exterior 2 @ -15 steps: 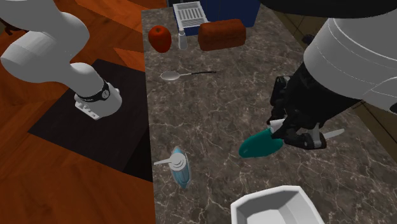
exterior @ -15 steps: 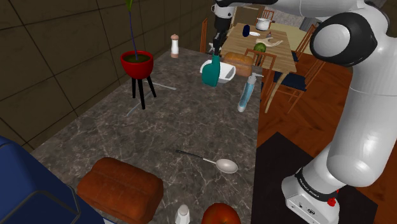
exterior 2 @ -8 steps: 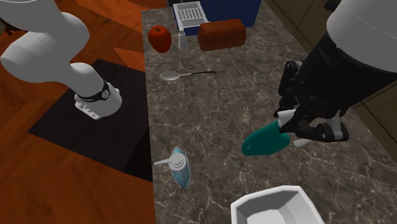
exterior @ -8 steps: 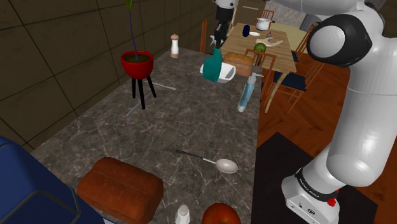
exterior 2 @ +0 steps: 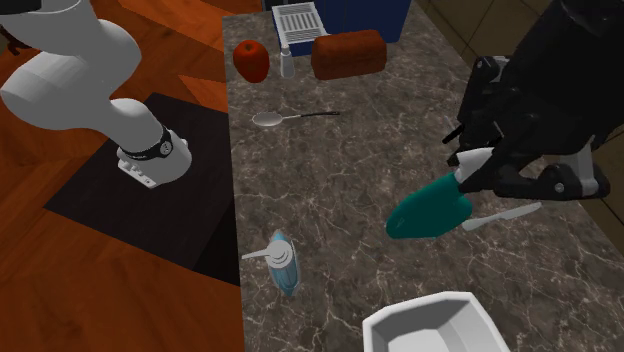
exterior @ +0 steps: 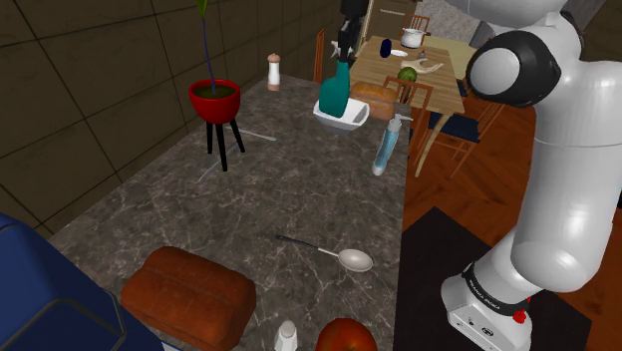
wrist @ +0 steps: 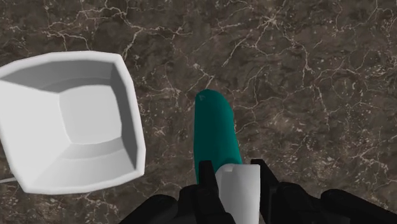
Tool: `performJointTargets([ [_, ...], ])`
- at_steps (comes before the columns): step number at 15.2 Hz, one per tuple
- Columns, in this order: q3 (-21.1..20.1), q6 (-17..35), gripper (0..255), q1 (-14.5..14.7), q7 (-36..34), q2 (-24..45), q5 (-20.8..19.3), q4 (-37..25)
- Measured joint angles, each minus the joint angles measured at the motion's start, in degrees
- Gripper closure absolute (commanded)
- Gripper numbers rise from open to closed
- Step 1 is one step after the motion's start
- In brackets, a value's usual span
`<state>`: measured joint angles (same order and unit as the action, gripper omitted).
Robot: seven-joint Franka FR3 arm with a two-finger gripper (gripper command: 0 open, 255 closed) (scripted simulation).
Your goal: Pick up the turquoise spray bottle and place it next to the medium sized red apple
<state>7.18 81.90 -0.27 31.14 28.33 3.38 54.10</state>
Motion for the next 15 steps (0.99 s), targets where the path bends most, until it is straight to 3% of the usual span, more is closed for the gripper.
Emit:
performJointTargets([
  [5, -0.1, -6.9, 255, -0.9, -0.1, 4.7, 0.5, -11.7],
  [7, -0.1, -5.4, 255, 0.3, -0.7, 0.6, 0.1, -5.8],
  [10, -0.3, -0.6, 255, 3.0, -2.6, -10.0, -1.2, 9.4],
  [15, -1.6, 2.9, 255, 6.2, -6.5, -22.5, -2.8, 25.3],
])
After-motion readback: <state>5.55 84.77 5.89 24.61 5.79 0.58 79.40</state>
